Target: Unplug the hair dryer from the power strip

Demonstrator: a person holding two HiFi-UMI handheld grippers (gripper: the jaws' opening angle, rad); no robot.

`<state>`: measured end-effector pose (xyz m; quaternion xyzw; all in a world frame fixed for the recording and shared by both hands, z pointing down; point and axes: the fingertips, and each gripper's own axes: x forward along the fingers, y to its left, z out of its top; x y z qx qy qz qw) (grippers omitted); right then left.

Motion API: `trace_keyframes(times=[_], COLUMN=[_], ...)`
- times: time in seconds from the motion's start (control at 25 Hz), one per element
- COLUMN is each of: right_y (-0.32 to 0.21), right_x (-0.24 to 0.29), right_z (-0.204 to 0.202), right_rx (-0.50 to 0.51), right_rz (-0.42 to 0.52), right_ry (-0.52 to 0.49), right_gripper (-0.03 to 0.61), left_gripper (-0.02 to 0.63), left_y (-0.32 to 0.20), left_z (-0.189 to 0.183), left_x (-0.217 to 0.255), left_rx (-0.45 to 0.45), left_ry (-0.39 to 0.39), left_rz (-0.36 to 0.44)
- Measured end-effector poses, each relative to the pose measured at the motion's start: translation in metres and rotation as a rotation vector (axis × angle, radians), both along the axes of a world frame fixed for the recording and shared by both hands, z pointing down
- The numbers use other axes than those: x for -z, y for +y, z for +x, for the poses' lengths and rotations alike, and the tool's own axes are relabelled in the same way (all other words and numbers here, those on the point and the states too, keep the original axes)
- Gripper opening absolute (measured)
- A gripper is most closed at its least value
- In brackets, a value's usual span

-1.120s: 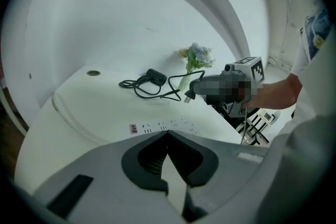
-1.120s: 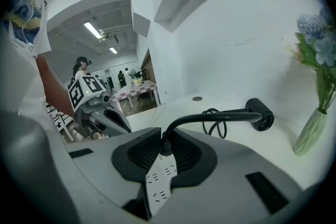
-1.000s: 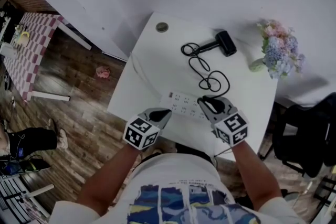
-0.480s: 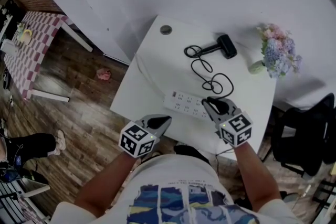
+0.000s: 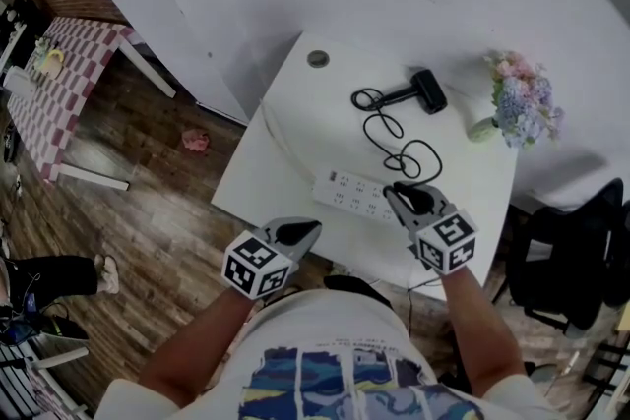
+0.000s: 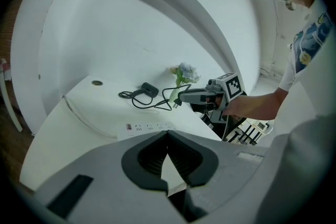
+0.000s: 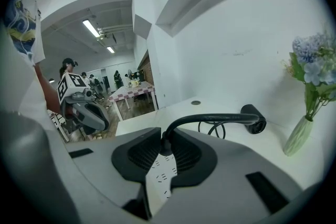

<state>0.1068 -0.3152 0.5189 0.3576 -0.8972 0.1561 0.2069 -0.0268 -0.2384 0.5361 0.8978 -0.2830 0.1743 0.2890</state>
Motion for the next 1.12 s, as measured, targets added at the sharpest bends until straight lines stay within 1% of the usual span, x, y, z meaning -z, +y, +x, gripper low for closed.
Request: trace_keyframes(times=[1.12], right_y=[-0.001], right_x=[-0.003], right_z=[0.001], right_rx=[-0.027], right_rz=[-0.001], right_ry=[0.021], right_gripper=[0.058], left_gripper=[0.002], left_y=[0.007], left_z=[-0.015], left_x=[-0.004], left_rx=[0.014], left_ry=[0.004], left_rz=[-0.004])
